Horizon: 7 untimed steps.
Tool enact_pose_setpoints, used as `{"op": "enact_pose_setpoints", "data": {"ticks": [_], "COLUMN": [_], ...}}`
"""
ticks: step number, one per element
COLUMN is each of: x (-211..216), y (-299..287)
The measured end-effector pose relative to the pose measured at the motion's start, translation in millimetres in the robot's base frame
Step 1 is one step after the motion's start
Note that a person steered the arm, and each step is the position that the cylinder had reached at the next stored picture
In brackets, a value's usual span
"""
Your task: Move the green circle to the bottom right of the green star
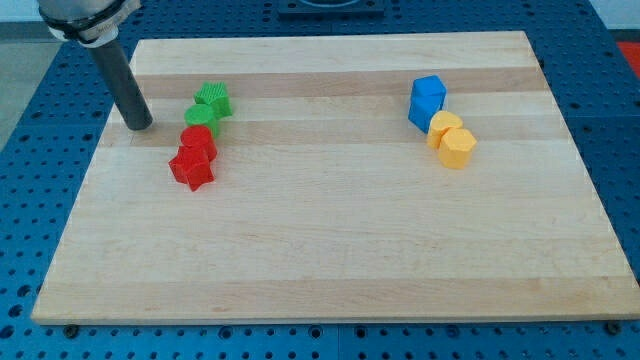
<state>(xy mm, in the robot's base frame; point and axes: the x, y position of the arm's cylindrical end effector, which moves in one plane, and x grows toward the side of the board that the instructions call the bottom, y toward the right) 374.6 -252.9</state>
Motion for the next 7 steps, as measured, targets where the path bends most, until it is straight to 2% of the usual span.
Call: {"op": "enact_pose_setpoints", "data": {"ticks": [1,3,7], "x": [18,17,15], "y": [4,46,64]}}
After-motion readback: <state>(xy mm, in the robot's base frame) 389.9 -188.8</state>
